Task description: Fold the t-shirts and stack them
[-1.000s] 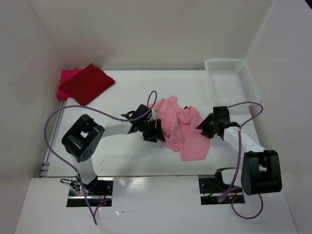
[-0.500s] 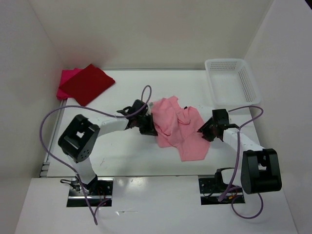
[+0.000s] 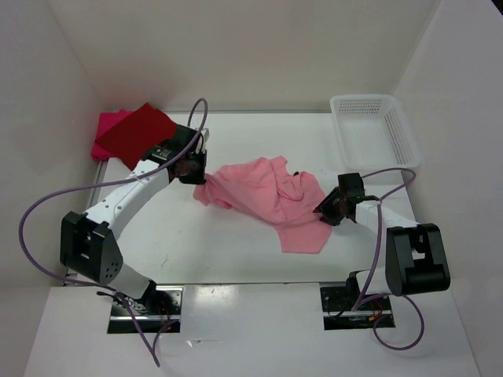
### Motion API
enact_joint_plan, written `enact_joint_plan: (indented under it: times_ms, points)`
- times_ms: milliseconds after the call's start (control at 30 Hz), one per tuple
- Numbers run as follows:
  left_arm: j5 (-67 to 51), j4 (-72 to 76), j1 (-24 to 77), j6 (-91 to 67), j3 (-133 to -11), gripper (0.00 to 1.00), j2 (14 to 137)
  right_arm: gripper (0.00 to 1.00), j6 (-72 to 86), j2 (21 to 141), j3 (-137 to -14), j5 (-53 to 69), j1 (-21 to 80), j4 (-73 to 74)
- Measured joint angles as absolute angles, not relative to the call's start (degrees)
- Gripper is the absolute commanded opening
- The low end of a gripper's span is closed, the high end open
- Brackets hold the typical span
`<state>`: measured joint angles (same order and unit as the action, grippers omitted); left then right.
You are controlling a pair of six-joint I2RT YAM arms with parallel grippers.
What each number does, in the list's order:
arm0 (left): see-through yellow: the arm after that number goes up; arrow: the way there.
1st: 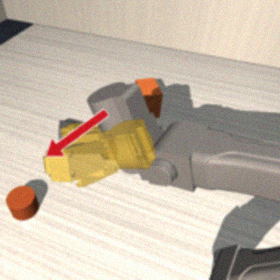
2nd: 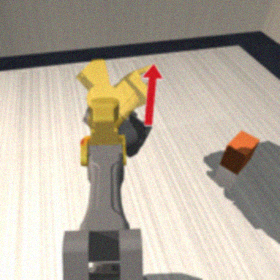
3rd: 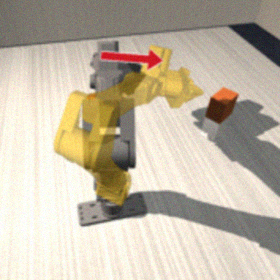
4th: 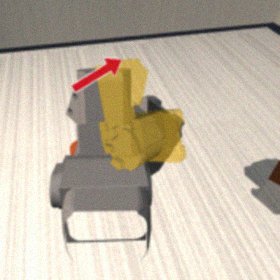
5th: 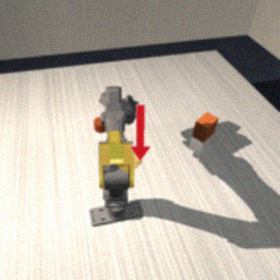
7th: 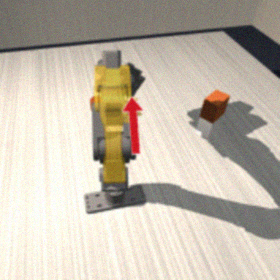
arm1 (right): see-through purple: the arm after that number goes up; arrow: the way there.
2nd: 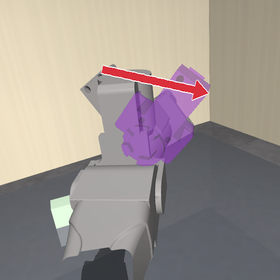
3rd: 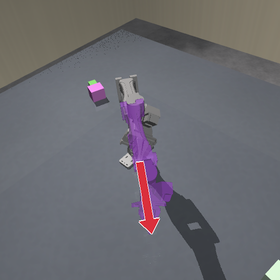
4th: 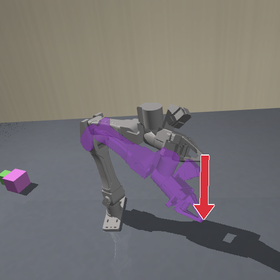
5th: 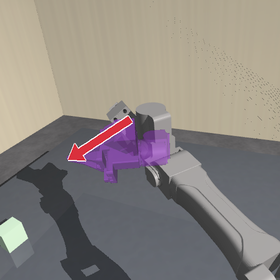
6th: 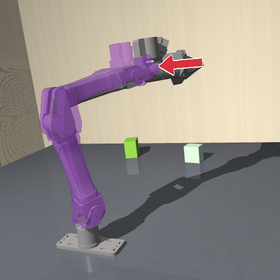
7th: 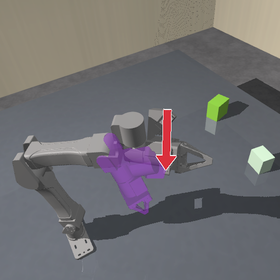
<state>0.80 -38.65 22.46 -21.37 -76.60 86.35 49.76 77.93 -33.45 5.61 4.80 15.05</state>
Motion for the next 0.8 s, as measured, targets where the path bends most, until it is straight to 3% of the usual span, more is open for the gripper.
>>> enact_joint_plan:
  times_ms: [100, 133, 167, 200, 300, 400, 500, 600, 633, 667, 700, 733, 800]
  points:
    - [4.7, -40.0, 20.0, -21.0, -73.1, 0.21, 88.1, 0.46, 49.4, 77.9, -33.5, 5.8, 4.9, 14.9]
    - [4.6, -39.6, 18.5, -21.0, -71.9, 0.35, 89.2, 0.46, 49.3, 77.9, -33.5, 5.9, 4.9, 14.9]
    - [4.7, -39.3, 16.8, -20.9, -70.8, 0.62, 90.4, 0.46, 49.1, 77.9, -33.5, 5.9, 4.9, 14.9]
    - [4.6, -39.0, 15.5, -20.8, -69.6, 0.69, 91.4, 0.46, 48.9, 77.9, -33.5, 6.0, 4.9, 15.0]
    - [3.3, -37.8, 12.5, -21.5, -65.6, 0.88, 91.8, 0.46, 48.5, 77.8, -33.6, 6.0, 4.9, 15.2]
    - [0.7, -36.2, 11.4, -21.7, -62.1, 0.96, 89.7, 0.46, 48.3, 77.3, -33.6, 6.0, 5.0, 15.5]
    - [-1.2, -35.0, 10.5, -22.6, -59.7, 0.95, 87.5, 0.46, 48.1, 76.9, -33.6, 6.1, 5.3, 15.6]
    - [-1.9, -33.5, 9.8, -24.3, -56.6, 0.77, 85.4, 0.46, 48.1, 76.7, -33.6, 6.3, 5.5, 15.6]
    - [-2.0, -33.3, 9.7, -25.3, -55.1, 0.70, 83.9, 0.37, 48.1, 76.6, -33.6, 6.3, 5.7, 15.7]
    - [-1.9, -33.5, 9.6, -26.6, -53.7, 0.60, 82.1, 0.32, 47.8, 76.4, -33.6, 6.3, 5.8, 15.7]
    - [-1.8, -33.8, 9.4, -27.9, -52.7, 0.38, 80.0, 0.28, 47.7, 76.0, -33.6, 6.4, 5.9, 15.7]
    - [-2.2, -33.6, 9.2, -30.6, -51.5, 0.24, 76.9, 0.18, 47.7, 75.8, -33.6, 6.4, 6.0, 15.8]
    - [-4.2, -31.3, 7.6, -35.5, -48.2, 0.08, 69.6, 0.10, 47.6, 75.2, -33.7, 6.4, 6.2, 15.9]
